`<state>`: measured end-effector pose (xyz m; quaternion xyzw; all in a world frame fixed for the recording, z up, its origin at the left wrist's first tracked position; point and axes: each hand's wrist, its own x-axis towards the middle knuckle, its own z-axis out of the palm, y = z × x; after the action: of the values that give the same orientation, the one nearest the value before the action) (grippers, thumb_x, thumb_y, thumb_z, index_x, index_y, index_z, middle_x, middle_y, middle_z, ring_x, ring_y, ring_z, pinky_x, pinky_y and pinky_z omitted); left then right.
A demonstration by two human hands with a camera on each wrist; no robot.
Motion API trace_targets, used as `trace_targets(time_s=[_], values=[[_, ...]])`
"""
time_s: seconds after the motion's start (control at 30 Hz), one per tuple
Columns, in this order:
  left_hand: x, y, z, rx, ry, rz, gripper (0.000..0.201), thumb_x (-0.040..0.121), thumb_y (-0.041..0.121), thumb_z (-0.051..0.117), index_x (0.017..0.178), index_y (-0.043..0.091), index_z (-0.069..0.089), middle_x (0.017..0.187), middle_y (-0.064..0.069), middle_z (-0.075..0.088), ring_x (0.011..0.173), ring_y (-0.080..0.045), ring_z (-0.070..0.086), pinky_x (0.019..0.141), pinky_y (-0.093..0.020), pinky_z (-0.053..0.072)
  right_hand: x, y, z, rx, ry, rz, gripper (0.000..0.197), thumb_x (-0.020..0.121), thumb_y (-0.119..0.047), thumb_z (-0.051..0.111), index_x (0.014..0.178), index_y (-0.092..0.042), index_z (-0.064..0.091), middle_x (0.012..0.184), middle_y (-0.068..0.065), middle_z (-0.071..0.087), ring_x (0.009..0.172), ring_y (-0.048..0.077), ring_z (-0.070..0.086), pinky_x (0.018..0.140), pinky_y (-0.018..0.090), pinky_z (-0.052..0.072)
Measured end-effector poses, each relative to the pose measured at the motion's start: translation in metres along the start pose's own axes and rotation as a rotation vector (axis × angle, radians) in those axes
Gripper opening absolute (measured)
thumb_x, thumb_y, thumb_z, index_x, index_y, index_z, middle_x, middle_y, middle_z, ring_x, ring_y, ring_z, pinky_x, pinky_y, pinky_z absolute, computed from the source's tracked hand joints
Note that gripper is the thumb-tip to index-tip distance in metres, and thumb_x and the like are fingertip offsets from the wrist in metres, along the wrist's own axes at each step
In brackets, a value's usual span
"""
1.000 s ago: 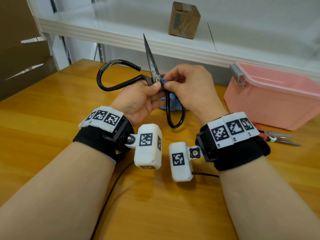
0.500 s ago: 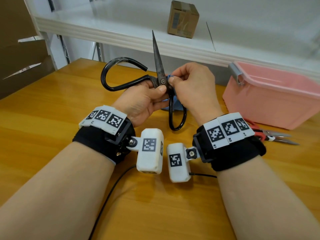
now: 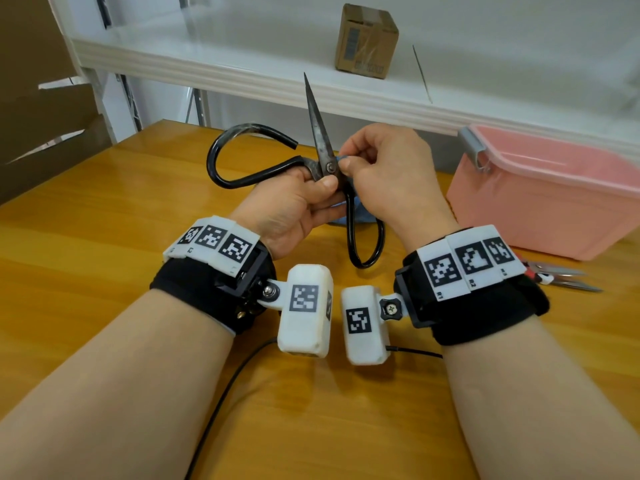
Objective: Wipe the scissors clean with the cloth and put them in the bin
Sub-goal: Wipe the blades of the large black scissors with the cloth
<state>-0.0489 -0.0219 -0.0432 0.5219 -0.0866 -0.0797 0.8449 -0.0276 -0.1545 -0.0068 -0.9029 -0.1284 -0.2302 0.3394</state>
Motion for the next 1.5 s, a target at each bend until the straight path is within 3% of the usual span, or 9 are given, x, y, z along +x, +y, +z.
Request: trace_targets(time_s=[0.27,0.43,0.6,0.77,0.97,1.2,1.33,1.4,1.5], values=[[0.001,-0.001,0.003,0.024,0.021,-0.006,0.035,0.098,-0.005,0.043,0.132,-0.005,0.049,0.121,-0.019,0.065,0.112,-0.029,0.065,0.089,-0.038,0.057,0.0,0.0,-0.001,0.027,0.109,0.043,0.006,0.091,-0.02,0.063,0.088,-0.024,0.067,0.09,-0.008,0.067,0.088,0.011,0.064,0.083,0.034,0.056],[0.001,0.002,0.002,-0.057,0.007,0.007,0.036,0.1,-0.003,0.039,0.135,-0.006,0.047,0.129,-0.022,0.061,0.118,-0.033,0.061,0.089,-0.038,0.057,0.003,0.003,-0.009,0.223,0.053,0.077,0.005,0.092,-0.02,0.069,0.094,-0.023,0.066,0.084,-0.007,0.067,0.075,0.01,0.07,0.07,0.034,0.062],[0.0,0.006,-0.001,-0.15,0.013,-0.003,0.036,0.1,0.001,0.041,0.134,-0.009,0.045,0.116,-0.02,0.065,0.111,-0.032,0.064,0.091,-0.039,0.055,0.005,0.003,-0.014,0.076,0.007,-0.03,0.015,0.087,-0.021,0.073,0.095,-0.028,0.063,0.081,-0.012,0.062,0.076,0.0,0.06,0.067,0.007,0.046],[0.001,0.006,-0.003,-0.187,0.028,-0.022,0.027,0.097,0.005,0.049,0.12,-0.008,0.057,0.115,-0.021,0.067,0.109,-0.033,0.066,0.098,-0.045,0.051,0.004,-0.001,-0.011,-0.116,0.038,-0.131,0.003,0.089,-0.026,0.069,0.092,-0.027,0.07,0.104,-0.003,0.054,0.089,0.01,0.055,0.076,0.023,0.044],[0.003,0.01,-0.005,-0.225,0.037,-0.03,0.023,0.1,0.008,0.046,0.114,-0.002,0.061,0.115,-0.015,0.069,0.108,-0.03,0.067,0.09,-0.038,0.056,0.003,-0.004,-0.013,-0.012,0.148,-0.121,0.004,0.093,-0.023,0.061,0.092,-0.027,0.062,0.091,-0.01,0.063,0.086,0.01,0.061,0.077,0.034,0.053],[0.005,0.011,-0.008,-0.323,0.037,-0.081,0.023,0.101,0.008,0.044,0.116,-0.006,0.055,0.123,-0.022,0.064,0.113,-0.033,0.064,0.093,-0.046,0.052,0.002,-0.002,-0.019,0.085,0.172,-0.092,0.011,0.092,-0.014,0.058,0.095,-0.024,0.058,0.075,-0.011,0.059,0.071,0.003,0.059,0.062,0.018,0.045],[0.005,0.011,-0.008,-0.466,0.032,-0.11,0.012,0.097,0.003,0.049,0.095,-0.004,0.057,0.113,-0.029,0.063,0.113,-0.04,0.062,0.092,-0.05,0.053,0.001,-0.006,-0.013,0.063,0.125,-0.115,0.013,0.091,-0.012,0.059,0.094,-0.025,0.062,0.081,-0.012,0.062,0.079,0.002,0.06,0.067,0.011,0.044],[0.005,0.011,-0.01,-0.502,0.009,-0.102,0.012,0.095,0.003,0.05,0.096,-0.005,0.059,0.108,-0.028,0.065,0.114,-0.038,0.062,0.089,-0.05,0.054,0.001,-0.007,-0.013,0.08,0.106,-0.117,0.013,0.092,-0.013,0.06,0.095,-0.025,0.064,0.086,-0.013,0.065,0.083,0.001,0.062,0.071,0.013,0.048],[0.007,0.01,-0.012,-0.502,0.0,-0.076,0.021,0.086,0.003,0.055,0.103,-0.006,0.06,0.106,-0.023,0.067,0.112,-0.035,0.064,0.091,-0.052,0.052,0.001,-0.01,-0.014,0.106,0.082,-0.118,0.012,0.093,-0.013,0.062,0.098,-0.022,0.067,0.088,-0.014,0.065,0.078,-0.003,0.061,0.06,0.006,0.046]])
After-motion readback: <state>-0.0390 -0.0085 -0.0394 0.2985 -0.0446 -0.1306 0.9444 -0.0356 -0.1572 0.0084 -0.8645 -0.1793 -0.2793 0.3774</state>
